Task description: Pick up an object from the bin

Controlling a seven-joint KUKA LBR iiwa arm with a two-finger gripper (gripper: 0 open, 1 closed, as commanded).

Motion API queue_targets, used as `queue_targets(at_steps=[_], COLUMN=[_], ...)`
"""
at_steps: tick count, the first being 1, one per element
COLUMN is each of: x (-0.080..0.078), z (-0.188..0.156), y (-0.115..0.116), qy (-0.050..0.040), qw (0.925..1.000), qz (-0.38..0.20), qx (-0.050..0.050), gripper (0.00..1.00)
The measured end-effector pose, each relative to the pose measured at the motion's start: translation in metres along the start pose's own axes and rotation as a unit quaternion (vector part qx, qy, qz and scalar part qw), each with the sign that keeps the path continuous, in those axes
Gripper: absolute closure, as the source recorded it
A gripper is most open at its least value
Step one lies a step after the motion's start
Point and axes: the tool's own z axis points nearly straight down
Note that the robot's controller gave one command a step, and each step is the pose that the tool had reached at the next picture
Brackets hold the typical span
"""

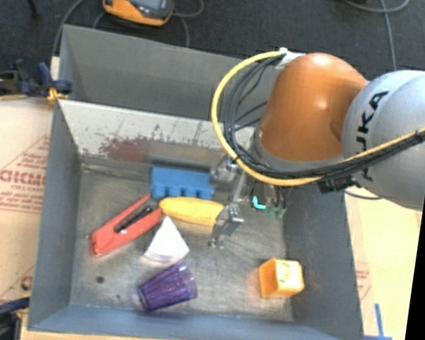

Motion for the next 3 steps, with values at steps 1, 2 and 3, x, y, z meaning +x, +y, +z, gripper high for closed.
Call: queue_targets(at_steps=[1, 2, 3], x=[-0.001, -0.016, -0.018], z=[-0.003, 0.039, 0.056], y=[0.000, -0.001, 0.000], qy=[-0.0025, -0.0080, -0.0076], qw=[1.0000, 0.9999, 0.9998], qz=[0.000, -0.014, -0.018], qx=[0.000, 0.001, 0.001], gripper=[0.00, 0.00, 0.00])
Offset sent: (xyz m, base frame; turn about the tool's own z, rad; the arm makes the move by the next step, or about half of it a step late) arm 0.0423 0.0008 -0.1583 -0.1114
